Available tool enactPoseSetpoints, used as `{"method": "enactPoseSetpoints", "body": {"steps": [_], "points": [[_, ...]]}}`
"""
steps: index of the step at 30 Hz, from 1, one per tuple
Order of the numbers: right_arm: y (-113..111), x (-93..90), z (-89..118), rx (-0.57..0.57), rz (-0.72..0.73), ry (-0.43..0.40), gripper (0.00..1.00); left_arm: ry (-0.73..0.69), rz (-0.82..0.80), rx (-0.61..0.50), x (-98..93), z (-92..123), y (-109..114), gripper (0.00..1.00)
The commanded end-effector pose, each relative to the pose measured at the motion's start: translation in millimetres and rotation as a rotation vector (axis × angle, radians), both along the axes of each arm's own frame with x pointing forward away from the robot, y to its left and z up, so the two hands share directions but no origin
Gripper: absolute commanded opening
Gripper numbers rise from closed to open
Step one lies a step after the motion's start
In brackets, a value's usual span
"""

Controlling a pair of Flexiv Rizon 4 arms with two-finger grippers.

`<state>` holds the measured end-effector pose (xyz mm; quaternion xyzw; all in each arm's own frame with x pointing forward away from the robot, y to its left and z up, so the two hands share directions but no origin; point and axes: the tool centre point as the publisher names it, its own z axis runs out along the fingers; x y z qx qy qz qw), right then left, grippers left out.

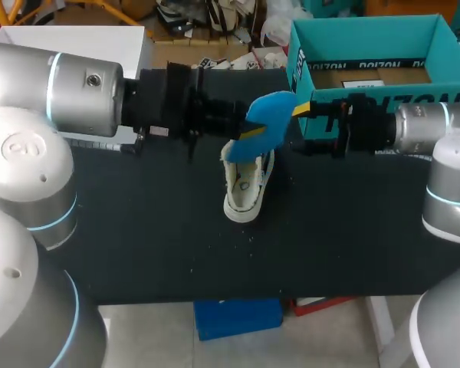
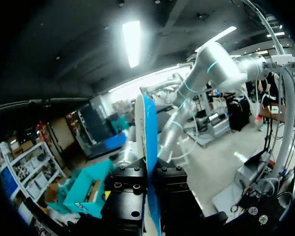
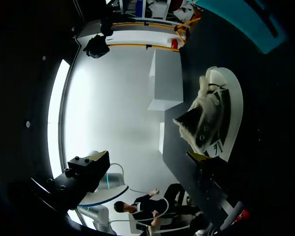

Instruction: Take the shoe out of the shoebox, open the shoe tongue, remove and reinsert the insole, then place the shoe into the shoebox

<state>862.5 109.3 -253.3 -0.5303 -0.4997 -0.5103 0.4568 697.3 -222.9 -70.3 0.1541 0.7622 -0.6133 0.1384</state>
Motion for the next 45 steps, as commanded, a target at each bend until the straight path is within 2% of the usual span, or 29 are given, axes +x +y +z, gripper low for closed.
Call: {"method": "enactPoseSetpoints", "body": {"steps": [1,5,6,7,8,9,12,15,16,18,33,35,36,37,38,41,43,45], "points": [[1,0.6,0,0.0,-0.002,-0.001,1.0,-0.019,0.063,-0.007,-9.1,2,0,0.0],[1,0.6,0,0.0,-0.002,-0.001,1.0,-0.019,0.063,-0.007,-9.1,2,0,0.0],[1,0.6,0,0.0,-0.002,-0.001,1.0,-0.125,0.028,0.022,-17.3,6,-7,0.0],[1,0.6,0,0.0,-0.002,-0.001,1.0,-0.213,-0.024,-0.037,-26.0,6,-13,0.0],[1,0.6,0,0.0,-0.002,-0.001,1.0,-0.269,-0.036,-0.032,-30.6,4,-15,0.0],[1,0.6,0,0.0,-0.002,-0.001,1.0,-0.347,-0.047,-0.011,-36.1,-4,-16,0.0],[1,0.6,0,0.0,-0.002,-0.001,1.0,-0.459,-0.063,-0.035,-46.6,-20,-16,0.0],[1,0.6,0,0.0,-0.002,-0.001,1.0,-0.616,-0.074,0.035,-59.8,-35,-16,0.0],[1,0.6,0,0.0,-0.002,-0.001,1.0,-0.697,-0.085,0.126,-64.9,-42,-17,0.0],[1,0.6,0,0.0,-0.002,-0.001,1.0,-0.675,-0.086,0.109,-66.7,-54,-14,0.0],[1,0.6,0,0.0,-0.002,-0.001,1.0,-0.675,-0.086,0.109,-66.7,-54,-14,0.0],[1,0.6,0,0.0,-0.002,-0.001,1.0,-0.81,-0.109,0.152,-79.3,-63,-16,0.0],[1,0.6,0,0.0,-0.002,-0.001,1.0,-0.853,-0.111,0.128,-83.1,-70,-15,0.0],[1,0.6,0,0.0,-0.002,-0.001,1.0,-0.861,-0.105,0.107,-82.7,-77,-12,0.0],[1,0.6,0,0.0,-0.002,-0.001,1.0,-0.901,-0.107,0.14,-84.4,-84,-10,0.0],[1,0.6,0,0.0,-0.002,-0.001,1.0,-0.971,-0.099,0.141,-88.0,-101,-5,0.0],[1,0.6,0,0.0,-0.002,-0.001,1.0,-0.962,-0.104,0.167,-89.9,-113,-3,0.0],[1,0.6,0,0.0,-0.002,-0.001,1.0,-0.962,-0.104,0.167,-89.9,-113,-3,0.0]]}}
